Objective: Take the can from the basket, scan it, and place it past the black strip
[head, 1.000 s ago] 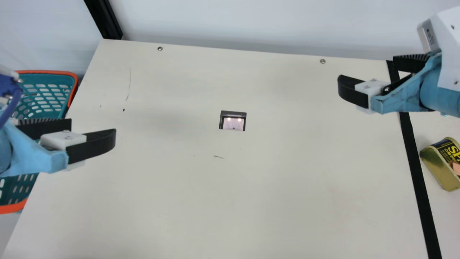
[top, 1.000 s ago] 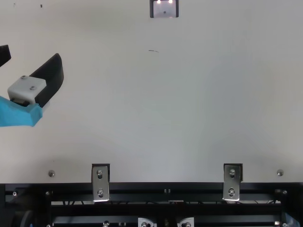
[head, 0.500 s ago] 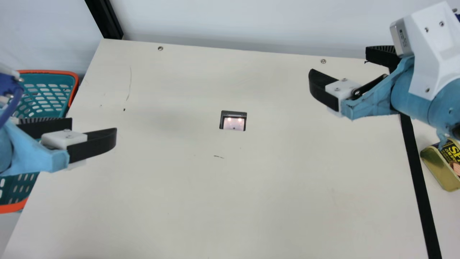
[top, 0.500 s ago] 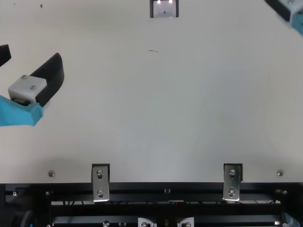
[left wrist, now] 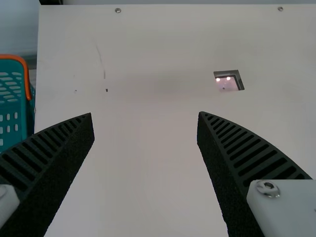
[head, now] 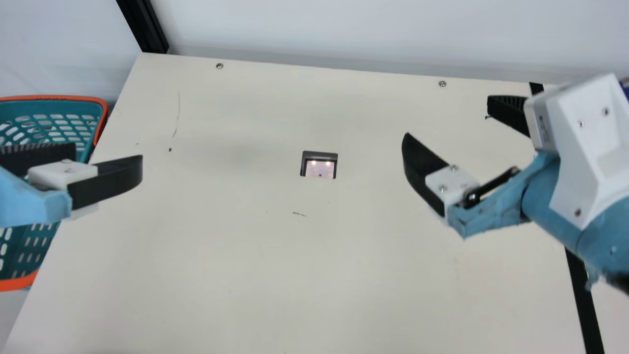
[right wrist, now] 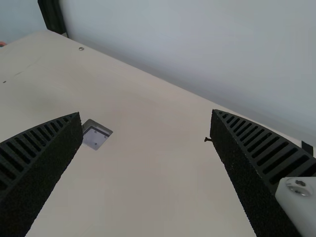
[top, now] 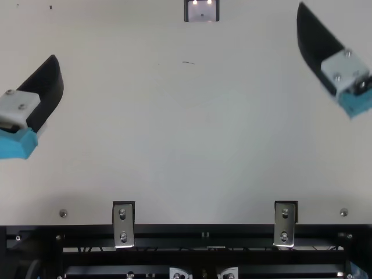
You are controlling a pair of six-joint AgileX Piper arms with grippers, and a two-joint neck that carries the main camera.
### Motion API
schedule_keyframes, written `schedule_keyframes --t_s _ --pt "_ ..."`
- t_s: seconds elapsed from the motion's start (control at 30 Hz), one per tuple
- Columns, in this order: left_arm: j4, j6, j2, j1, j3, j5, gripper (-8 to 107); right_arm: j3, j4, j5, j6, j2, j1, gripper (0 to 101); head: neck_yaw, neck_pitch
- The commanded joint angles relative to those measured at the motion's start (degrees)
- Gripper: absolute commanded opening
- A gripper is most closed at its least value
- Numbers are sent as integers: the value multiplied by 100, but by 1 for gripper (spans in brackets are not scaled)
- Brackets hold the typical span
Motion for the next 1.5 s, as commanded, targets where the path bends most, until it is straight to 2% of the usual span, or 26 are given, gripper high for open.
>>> schedule_keyframes --t_s 0.0,0.13,0.17,0.27,0.53,0.57,0.8,1.17,1.47 --pt "60 -102 -119 -43 37 31 90 285 -38 -68 67 -316 49 101 56 -49" --pt "165 -356 -323 -99 128 222 90 661 -95 -147 251 -762 184 101 56 -49" --pt "161 -270 -290 -90 123 128 90 512 -74 -162 207 -564 157 101 56 -49" --pt "171 -360 -322 -93 124 220 90 668 -68 -160 252 -769 192 101 56 -49" --pt "187 -385 -318 -113 120 217 90 668 -63 -184 252 -776 192 101 56 -49" --pt "194 -378 -333 -124 117 204 90 645 -311 -210 529 -796 258 101 56 -49" --pt "470 -549 -857 -201 224 19 90 819 -801 -434 917 -1196 477 101 56 -49" --pt "791 -940 -2311 -184 1054 -400 90 1681 -1780 -1073 1714 -2457 870 101 56 -49" --pt "457 -803 -3292 -59 2012 -548 90 2374 -2442 -1413 2419 -3446 936 101 56 -49"
